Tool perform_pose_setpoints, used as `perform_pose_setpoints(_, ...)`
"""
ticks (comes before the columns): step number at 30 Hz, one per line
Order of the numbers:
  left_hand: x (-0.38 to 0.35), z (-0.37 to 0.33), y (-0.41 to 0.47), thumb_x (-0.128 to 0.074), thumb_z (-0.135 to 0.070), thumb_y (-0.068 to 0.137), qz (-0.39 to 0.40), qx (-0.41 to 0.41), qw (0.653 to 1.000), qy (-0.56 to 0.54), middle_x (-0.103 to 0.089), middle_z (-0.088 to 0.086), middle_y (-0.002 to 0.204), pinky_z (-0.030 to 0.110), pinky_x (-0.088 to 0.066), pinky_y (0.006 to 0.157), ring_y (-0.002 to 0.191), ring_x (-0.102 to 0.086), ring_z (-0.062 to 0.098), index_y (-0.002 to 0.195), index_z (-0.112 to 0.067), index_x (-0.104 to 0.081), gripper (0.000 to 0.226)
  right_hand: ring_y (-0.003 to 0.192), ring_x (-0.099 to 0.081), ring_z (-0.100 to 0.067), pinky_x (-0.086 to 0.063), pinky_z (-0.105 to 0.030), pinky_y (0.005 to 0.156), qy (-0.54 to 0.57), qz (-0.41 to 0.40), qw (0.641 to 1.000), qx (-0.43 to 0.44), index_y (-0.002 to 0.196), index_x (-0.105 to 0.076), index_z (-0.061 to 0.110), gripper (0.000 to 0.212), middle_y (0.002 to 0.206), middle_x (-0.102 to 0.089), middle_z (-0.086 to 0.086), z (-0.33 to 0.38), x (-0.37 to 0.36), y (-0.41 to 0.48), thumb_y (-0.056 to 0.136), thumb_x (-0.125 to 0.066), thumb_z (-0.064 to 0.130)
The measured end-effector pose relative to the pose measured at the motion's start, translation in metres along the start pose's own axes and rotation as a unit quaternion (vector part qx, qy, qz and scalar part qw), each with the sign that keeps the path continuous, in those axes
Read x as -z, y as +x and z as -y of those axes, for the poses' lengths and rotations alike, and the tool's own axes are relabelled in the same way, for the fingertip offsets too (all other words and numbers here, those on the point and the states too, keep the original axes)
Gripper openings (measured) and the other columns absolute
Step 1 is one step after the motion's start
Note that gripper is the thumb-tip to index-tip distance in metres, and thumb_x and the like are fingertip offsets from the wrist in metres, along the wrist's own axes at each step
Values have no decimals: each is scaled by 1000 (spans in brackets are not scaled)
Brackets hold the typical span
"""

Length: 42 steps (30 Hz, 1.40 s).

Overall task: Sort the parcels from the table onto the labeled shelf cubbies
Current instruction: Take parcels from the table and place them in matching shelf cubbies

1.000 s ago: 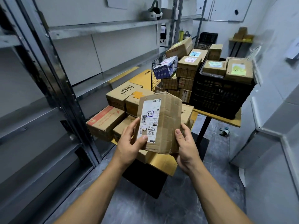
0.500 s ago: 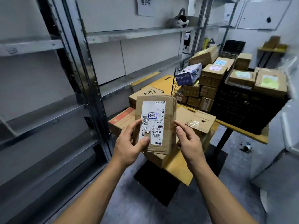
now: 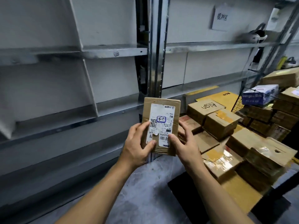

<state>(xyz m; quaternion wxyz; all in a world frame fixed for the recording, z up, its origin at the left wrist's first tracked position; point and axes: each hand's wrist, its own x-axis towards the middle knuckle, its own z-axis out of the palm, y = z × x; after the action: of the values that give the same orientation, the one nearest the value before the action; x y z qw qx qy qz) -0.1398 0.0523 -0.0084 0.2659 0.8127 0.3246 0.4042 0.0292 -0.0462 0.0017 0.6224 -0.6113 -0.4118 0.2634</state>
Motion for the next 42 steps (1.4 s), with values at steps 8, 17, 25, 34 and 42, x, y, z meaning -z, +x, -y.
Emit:
perform_pose_setpoints(8, 108, 45, -25, -65, -42, 85, -26, 16, 998, 54, -35, -9, 141, 5, -27, 96, 117, -38, -2, 141, -45, -33, 65, 108, -68, -8, -59, -46, 91, 67, 27, 997, -7, 125, -46, 61, 67, 119, -67, 14, 14, -125, -10, 76, -85, 38)
perform_pose_setpoints(17, 208, 83, -60, -63, -43, 84, -56, 28, 995, 81, -36, -11, 145, -1, -22, 100, 123, -39, -3, 142, -39, -39, 63, 107, -67, -5, -56, -50, 95, 90, 52, 995, 6, 133, -44, 49, 66, 121, -66, 13, 33, -232, -30, 83, -82, 30)
perform_pose_setpoints(25, 271, 124, -105, -58, -39, 89, -90, 118, 972, 182, -57, -2, 124, 35, -45, 98, 113, -53, 17, 130, -22, -56, 45, 118, -63, -13, -53, -52, 99, 66, 85, 994, -2, 124, -42, 63, 62, 129, -62, 11, 19, -282, -42, 84, -80, 34)
perform_pose_setpoints(34, 319, 189, -117, -47, -54, 92, 48, 234, 888, 394, -44, -7, 137, 37, -35, 100, 121, -42, 19, 142, -33, -37, 55, 121, -58, -11, -49, -49, 106, 32, 114, 993, 6, 135, -36, 47, 65, 124, -57, 20, -2, -343, -6, 87, -77, 29)
perform_pose_setpoints(42, 345, 249, -60, -49, -52, 92, 47, 264, 871, 412, -43, -7, 139, 38, -35, 103, 125, -40, 19, 143, -33, -36, 56, 120, -57, -5, -52, -48, 102, 77, 164, 983, -23, 135, -35, 49, 64, 128, -56, 18, -27, -420, 71, 88, -76, 31)
